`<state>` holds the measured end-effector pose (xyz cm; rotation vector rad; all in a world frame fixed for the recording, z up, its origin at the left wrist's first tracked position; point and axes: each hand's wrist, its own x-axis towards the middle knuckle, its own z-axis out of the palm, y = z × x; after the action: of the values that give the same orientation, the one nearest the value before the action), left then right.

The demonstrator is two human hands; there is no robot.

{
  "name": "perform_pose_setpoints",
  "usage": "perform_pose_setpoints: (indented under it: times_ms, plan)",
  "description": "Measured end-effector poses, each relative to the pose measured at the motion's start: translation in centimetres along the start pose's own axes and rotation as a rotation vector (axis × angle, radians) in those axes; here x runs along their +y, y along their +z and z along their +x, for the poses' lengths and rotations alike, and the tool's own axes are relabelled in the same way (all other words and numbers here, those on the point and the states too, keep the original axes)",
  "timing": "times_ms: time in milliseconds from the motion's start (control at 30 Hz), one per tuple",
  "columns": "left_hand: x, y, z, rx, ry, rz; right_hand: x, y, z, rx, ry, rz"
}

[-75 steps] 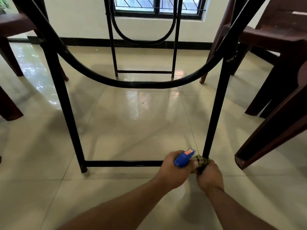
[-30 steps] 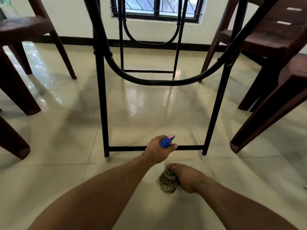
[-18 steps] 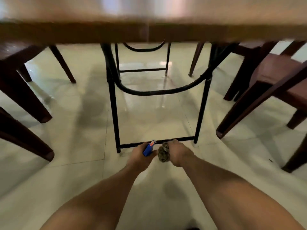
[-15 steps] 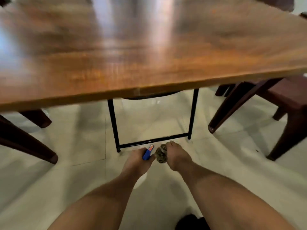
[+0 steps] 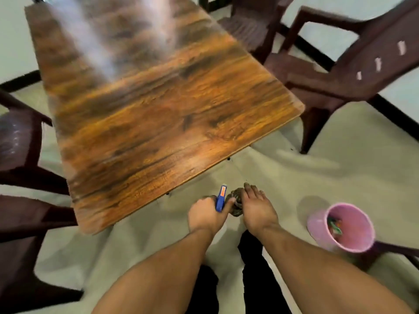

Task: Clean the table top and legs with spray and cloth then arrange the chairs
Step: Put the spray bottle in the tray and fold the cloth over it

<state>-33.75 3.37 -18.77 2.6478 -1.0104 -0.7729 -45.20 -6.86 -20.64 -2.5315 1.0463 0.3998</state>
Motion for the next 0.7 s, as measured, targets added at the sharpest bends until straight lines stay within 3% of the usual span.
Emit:
perform_pose_setpoints:
  times_ms: [133,400,567,700]
  plan:
    - [6.3,-4.6,-3.0,-0.151,0.121,-0.044,1.3,-5.3,-6.4,0.057,0.191,0.104]
    - [21.8,-5.6,-8.4,-0.356,0.546,-0.038,9.4,-13.0,-18.2,0.195,0.532,0.201]
    - [32.9,-0.8,-12.9,-0.477,0.792,0.049,18.6,-15.2,-25.6,0.274,0.709,0.223]
    - [40.4,4.8,-16.3,-0.559,0.884,0.05,26.4,-15.2,-30.6,0.308,0.805,0.283]
